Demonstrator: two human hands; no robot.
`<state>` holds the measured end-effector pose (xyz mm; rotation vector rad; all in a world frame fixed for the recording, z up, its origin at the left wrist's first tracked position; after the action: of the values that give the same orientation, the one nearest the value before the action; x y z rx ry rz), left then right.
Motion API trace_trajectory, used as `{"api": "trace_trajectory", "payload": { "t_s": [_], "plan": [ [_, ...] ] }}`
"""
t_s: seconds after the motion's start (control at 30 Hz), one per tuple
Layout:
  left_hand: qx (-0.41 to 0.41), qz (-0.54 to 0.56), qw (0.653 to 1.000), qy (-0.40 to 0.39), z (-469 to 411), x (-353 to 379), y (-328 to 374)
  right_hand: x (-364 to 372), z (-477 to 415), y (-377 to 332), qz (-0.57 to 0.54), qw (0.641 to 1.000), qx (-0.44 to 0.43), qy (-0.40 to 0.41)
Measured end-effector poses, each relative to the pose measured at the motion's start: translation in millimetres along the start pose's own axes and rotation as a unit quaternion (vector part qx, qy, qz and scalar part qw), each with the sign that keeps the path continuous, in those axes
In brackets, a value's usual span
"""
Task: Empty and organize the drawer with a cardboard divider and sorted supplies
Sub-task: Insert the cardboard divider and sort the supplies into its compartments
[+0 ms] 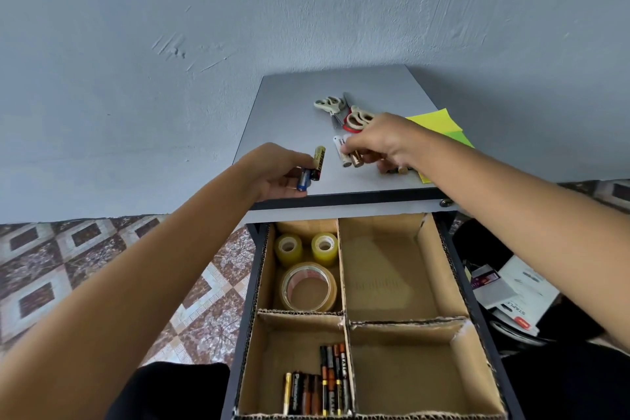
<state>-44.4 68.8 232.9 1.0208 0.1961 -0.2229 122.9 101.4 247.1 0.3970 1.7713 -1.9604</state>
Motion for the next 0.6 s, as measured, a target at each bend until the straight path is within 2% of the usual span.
{"api": "trace_trajectory", "payload": {
  "t_s": [0.13,0.3,0.47,0.6],
  "plan": [
    [-0.004,0.011,0.998,-0.054,28.8,1.3,-40.1,12.0,50.2,23.1,-0.052,0.997,0.03,-0.046],
    [-0.064,-0.036,0.99,-0.121,52.7,14.7,-109.6,41.5,111.0,55.5,-0.069,0.989,0.058,-0.115],
    [-0.15,-0.048,0.98,-0.124,53.5,29.3,-180.8,70.9,145.6,87.4,-0.067,0.983,0.079,-0.153],
    [-0.164,-0.102,0.976,-0.103,44.3,37.0,-213.7,87.1,159.4,102.9,-0.067,0.981,0.088,-0.159]
  ]
}}
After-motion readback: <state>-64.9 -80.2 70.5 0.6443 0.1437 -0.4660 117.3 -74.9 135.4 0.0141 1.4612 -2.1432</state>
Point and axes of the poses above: each hand's wrist, its own z-axis away from the middle knuckle, its own x-axis out of the palm, y = z × x, the point moved 4 cm from there along -z, towards the middle knuckle, and after that the axes turned 6 degrees about -x, right-handed, at the moved point
